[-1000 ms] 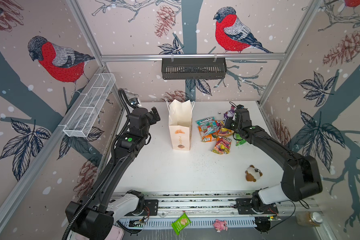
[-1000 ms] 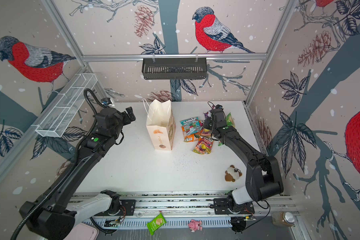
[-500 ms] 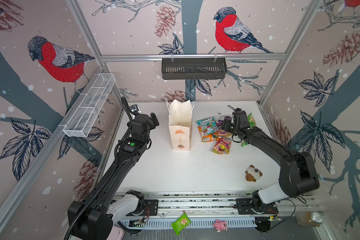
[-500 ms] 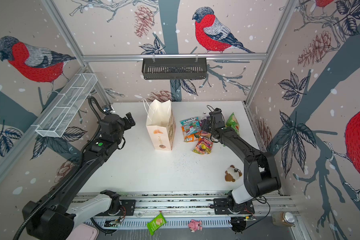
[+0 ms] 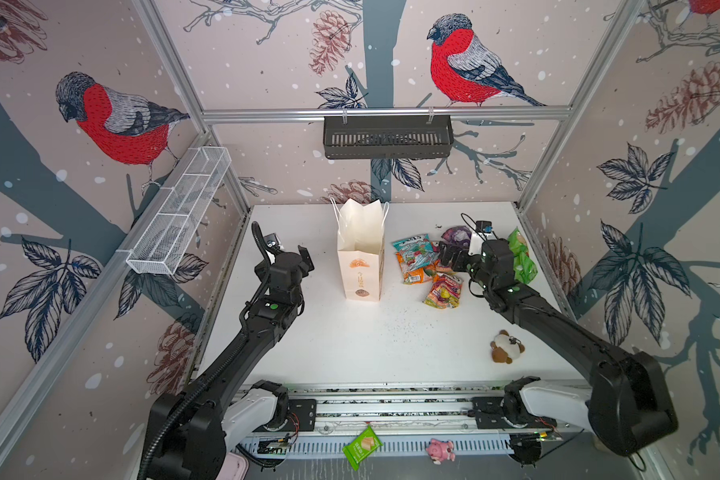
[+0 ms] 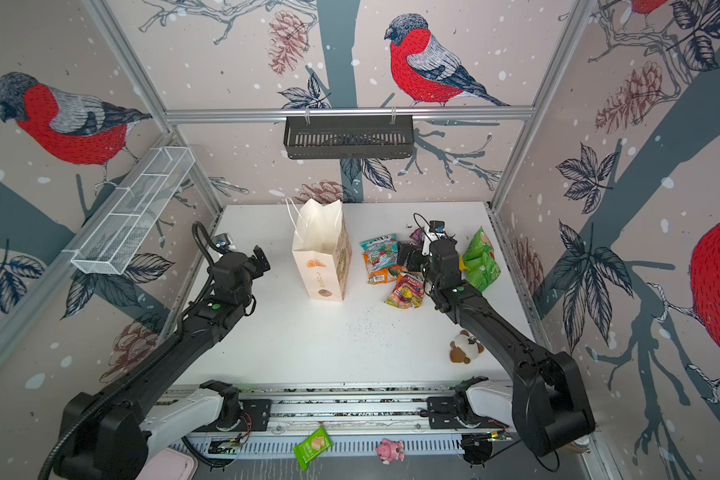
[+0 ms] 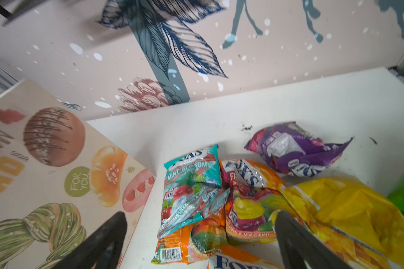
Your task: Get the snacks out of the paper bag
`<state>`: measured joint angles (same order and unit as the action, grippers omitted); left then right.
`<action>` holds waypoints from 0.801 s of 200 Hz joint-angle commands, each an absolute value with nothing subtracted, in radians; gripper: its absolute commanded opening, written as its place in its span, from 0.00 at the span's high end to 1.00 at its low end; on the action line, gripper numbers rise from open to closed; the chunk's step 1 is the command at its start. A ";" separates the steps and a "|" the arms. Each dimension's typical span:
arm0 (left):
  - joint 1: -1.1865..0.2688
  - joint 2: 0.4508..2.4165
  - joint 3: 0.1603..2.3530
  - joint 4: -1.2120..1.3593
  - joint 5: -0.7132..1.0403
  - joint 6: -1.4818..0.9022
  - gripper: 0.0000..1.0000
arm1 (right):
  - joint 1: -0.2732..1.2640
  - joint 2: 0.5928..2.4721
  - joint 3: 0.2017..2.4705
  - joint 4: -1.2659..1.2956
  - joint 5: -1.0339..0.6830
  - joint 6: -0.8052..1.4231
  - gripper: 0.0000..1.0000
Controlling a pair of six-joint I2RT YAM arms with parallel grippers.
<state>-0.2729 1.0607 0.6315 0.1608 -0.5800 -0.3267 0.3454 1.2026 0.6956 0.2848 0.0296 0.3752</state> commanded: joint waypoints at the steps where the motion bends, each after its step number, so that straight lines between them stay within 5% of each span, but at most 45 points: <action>1: -0.252 1.061 0.562 0.385 -0.638 -0.297 0.02 | 0.343 1.155 0.589 0.587 0.026 0.279 0.00; 160: -0.093 1.268 0.319 0.928 -0.435 -0.177 0.02 | 0.314 1.295 0.259 1.173 0.320 0.093 0.00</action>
